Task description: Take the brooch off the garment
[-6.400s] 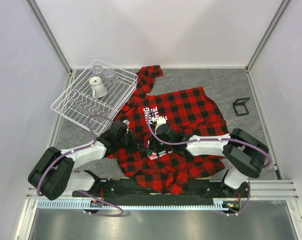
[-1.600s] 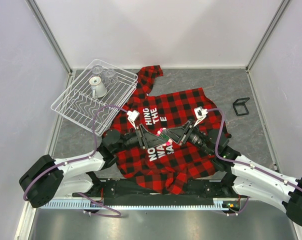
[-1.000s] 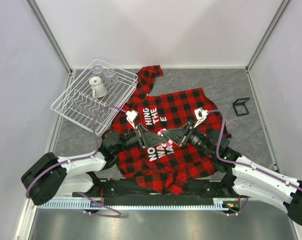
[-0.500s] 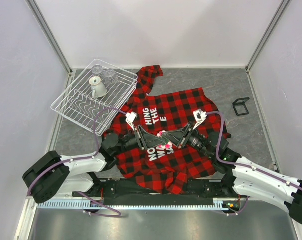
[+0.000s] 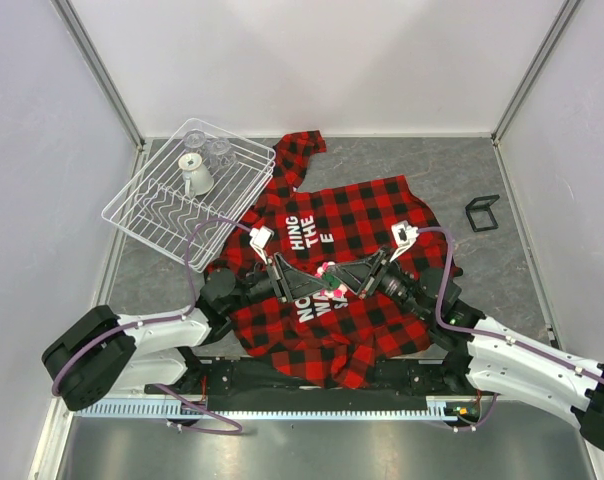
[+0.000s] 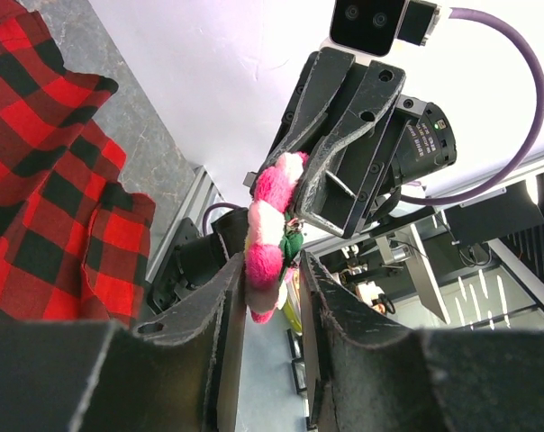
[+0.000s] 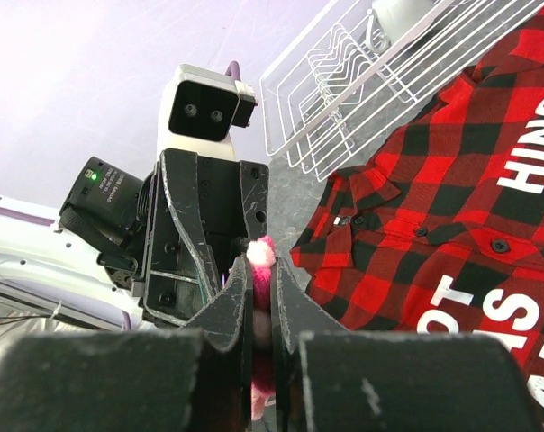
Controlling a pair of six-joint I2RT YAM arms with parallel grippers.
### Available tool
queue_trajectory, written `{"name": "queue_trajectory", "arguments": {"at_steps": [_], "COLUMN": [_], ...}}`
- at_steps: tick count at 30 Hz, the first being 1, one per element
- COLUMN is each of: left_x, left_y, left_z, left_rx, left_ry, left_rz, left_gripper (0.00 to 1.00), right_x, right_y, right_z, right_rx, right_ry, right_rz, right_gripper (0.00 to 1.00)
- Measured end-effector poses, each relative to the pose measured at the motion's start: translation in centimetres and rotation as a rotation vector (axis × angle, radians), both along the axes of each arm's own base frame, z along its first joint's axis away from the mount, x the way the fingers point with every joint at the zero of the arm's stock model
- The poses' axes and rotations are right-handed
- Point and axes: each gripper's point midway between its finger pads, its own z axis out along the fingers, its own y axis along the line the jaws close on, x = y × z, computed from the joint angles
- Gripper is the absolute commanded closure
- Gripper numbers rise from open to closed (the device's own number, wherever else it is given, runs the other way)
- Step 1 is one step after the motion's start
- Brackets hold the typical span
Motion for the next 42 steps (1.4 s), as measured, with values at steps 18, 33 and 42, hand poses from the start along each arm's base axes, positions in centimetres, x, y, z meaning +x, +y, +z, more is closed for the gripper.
{"name": "queue_trajectory", "arguments": {"at_steps": [18, 33, 42], "left_x": [0.3, 0.5, -1.2], "left_y": [-0.3, -0.5, -0.2], "left_z": [-0.8, -2.4, -1.2], "left_rx": [0.008, 0.086, 0.127], "left_ry": [0.004, 0.050, -0.010], "left_rz": [-0.010, -0.046, -0.087], "left_gripper": [0.72, 0.67, 0.38], "right_x": [0.2, 0.7, -1.2], "right_y": [0.5, 1.2, 2.2], "right_z": [-0.6, -2.4, -2.3], "right_rx": [-0.006, -0.048, -0.027], "right_ry": [0.004, 0.012, 0.031], "right_rz": [0.009, 0.011, 0.078], "right_gripper": [1.00, 1.00, 1.00]}}
